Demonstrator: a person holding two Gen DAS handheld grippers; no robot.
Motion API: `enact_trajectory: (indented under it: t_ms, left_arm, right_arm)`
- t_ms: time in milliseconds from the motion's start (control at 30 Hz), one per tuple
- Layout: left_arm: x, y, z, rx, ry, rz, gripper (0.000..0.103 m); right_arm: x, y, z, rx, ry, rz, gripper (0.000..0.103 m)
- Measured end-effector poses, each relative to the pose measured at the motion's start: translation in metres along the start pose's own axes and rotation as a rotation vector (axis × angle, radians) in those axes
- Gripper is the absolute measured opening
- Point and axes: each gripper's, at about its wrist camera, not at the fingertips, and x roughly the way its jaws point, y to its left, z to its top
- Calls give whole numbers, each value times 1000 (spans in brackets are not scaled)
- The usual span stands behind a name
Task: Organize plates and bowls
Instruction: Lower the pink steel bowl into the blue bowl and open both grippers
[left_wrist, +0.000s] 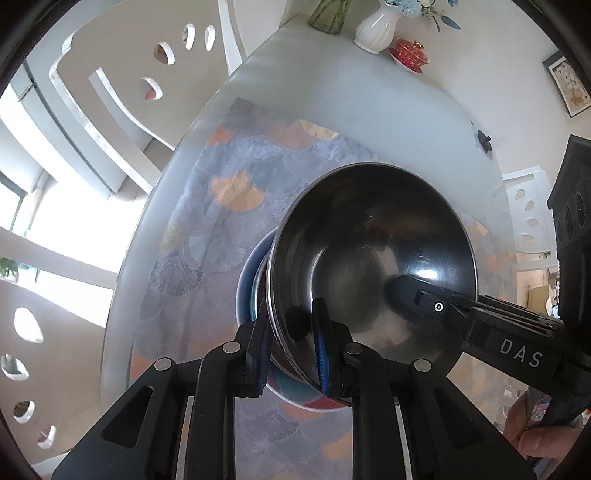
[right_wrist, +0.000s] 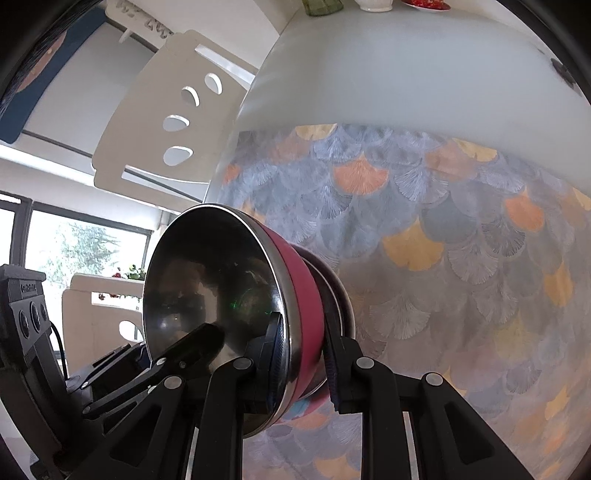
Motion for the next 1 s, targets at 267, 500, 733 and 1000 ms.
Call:
enact_trajectory:
  t_ms: [267,500,733,1000]
  left_arm:
    - [3,1,-3,5,5,8,19]
    - [-4,-3,-2,14,8,51,25]
    - [-24,8,4,2,-58,18,86]
    - [14,33,7,-94,5,-49,80]
  right_arm:
    - [0,-7,-4,8,-7,-6,20]
    - [-8,-12,-6,13,-17,10,20]
    - [-42,-12,-2,-30,-64,56,63]
    - [-9,-31,-6,58,-49,140,86]
